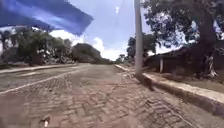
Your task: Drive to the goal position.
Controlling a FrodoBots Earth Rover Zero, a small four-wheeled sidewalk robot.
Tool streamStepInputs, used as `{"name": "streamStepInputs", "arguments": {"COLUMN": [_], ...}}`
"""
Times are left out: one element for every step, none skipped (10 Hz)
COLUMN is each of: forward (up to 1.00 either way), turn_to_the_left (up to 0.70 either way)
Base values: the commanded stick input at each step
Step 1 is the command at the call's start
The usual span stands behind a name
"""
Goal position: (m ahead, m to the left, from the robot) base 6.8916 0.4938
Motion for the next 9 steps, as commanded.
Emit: {"name": "streamStepInputs", "arguments": {"forward": [1.00,1.00,1.00,1.00,1.00,1.00,1.00,1.00,1.00], "turn_to_the_left": [0.00,0.00,0.00,0.00,0.00,0.00,0.00,0.00,0.00]}}
